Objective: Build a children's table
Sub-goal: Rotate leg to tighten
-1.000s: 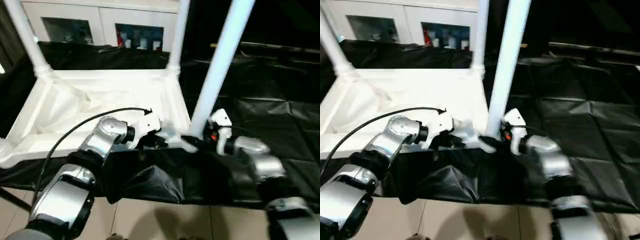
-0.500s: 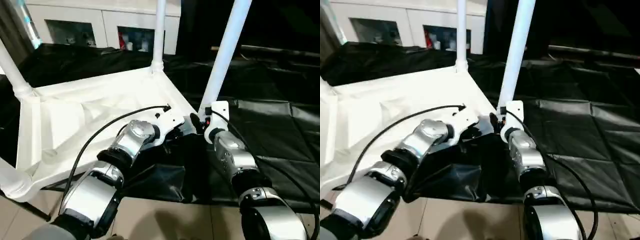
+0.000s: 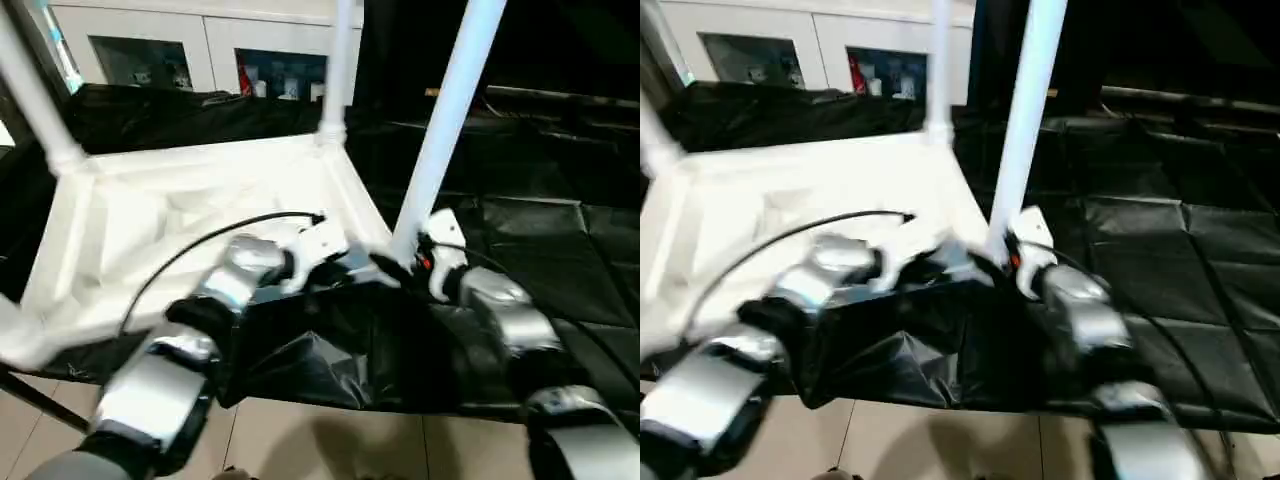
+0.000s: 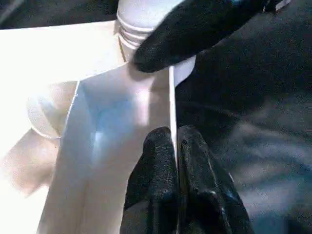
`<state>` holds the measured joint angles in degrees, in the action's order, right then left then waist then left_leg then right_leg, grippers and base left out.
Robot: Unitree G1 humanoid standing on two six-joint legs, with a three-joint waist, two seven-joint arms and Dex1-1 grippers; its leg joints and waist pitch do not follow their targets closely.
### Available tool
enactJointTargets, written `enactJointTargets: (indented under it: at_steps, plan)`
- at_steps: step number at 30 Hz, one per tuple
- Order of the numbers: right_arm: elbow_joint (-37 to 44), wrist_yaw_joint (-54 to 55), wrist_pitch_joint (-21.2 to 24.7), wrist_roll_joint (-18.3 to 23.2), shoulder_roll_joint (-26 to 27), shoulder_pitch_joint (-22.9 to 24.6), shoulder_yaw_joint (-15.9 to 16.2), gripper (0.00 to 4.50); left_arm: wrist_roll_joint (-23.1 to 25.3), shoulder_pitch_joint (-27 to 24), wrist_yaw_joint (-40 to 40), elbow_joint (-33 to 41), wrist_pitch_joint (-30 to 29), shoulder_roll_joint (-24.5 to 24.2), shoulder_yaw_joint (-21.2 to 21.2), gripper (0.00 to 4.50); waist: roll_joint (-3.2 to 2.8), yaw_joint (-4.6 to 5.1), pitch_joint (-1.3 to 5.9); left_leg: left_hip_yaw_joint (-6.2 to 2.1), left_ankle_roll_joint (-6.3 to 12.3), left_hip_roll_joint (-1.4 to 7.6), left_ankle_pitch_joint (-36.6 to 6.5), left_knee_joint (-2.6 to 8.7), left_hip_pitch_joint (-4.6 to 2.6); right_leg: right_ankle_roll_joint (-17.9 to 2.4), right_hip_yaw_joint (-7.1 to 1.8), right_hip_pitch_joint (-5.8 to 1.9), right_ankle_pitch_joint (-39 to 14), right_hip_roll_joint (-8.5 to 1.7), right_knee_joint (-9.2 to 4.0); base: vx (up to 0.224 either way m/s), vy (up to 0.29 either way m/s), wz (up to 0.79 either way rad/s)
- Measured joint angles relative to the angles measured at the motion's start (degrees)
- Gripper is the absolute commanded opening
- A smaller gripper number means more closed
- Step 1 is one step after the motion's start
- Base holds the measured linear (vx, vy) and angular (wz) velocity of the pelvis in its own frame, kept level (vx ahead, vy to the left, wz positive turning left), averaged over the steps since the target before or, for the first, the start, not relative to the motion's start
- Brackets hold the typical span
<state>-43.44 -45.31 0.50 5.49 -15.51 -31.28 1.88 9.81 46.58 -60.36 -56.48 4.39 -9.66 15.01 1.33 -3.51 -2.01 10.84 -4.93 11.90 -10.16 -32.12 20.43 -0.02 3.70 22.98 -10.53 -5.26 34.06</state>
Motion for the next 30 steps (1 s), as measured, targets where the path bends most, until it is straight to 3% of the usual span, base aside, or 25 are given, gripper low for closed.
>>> enactJointTargets:
  at_steps: [7,8,12,14,21,25,30]
  plan:
    - [2.9,-11.0,1.7,2.2,-2.4,1.1,1.1,3.58,-1.7,-1.3,-7.2,1.8,1.2,-3.0,-0.1,0.00,-0.12,-0.16,-0.09,0.26,0.04,0.05,0.0,-0.22,0.08,0.0,0.00,0.07,0.0,-0.02,0.05,0.000,0.000,0.00]
    - [3.2,-11.8,1.8,2.5,-2.6,1.2,1.3,3.33,-1.8,-1.4,-7.8,1.9,1.3,-3.2,-0.1,0.00,-0.12,-0.18,-0.09,0.27,0.04,0.06,0.0,-0.21,0.07,0.0,0.00,0.07,0.0,-0.02,0.05,0.000,0.000,0.00]
    - [4.2,-13.3,2.1,3.6,-2.7,1.7,1.6,3.19,-2.0,-2.0,-8.6,2.8,1.3,-4.2,-0.2,0.00,-0.12,-0.18,-0.09,0.30,0.04,0.07,0.0,-0.21,0.07,0.0,-0.01,0.10,0.0,-0.02,0.05,0.000,0.000,0.00]
    - [4.5,-13.6,2.5,3.8,-2.5,1.9,1.6,2.88,-2.2,-2.1,-9.0,3.0,1.3,-4.4,-0.2,0.00,-0.12,-0.18,-0.09,0.31,0.04,0.07,0.0,-0.21,0.07,0.0,-0.01,0.10,0.0,-0.02,0.05,0.000,0.000,0.00]
    - [5.3,-11.5,3.2,3.8,-1.5,2.6,1.2,2.70,-2.2,-2.3,-8.4,3.1,1.2,-4.1,-0.2,0.00,-0.11,-0.12,-0.08,0.32,0.04,0.07,0.0,-0.21,0.01,0.0,-0.03,0.07,0.0,-0.01,0.07,0.000,0.000,0.00]
    - [4.2,1.5,2.6,2.4,2.5,2.6,-0.8,2.69,-0.6,-1.0,-0.4,0.6,0.4,-1.5,-0.4,0.00,0.11,0.19,-0.03,0.29,0.03,0.03,0.0,-0.22,-0.17,-0.1,-0.14,0.00,0.0,-0.05,0.08,0.000,0.000,0.00]
    - [-1.9,25.5,3.9,1.6,9.7,-2.2,-6.4,2.68,1.3,1.9,14.4,-3.4,-4.3,5.6,-0.6,0.00,0.09,0.64,-0.01,0.29,0.02,-0.07,0.0,-0.23,-0.34,0.2,-0.34,-0.13,-0.1,-0.07,-0.07,0.000,0.000,0.00]
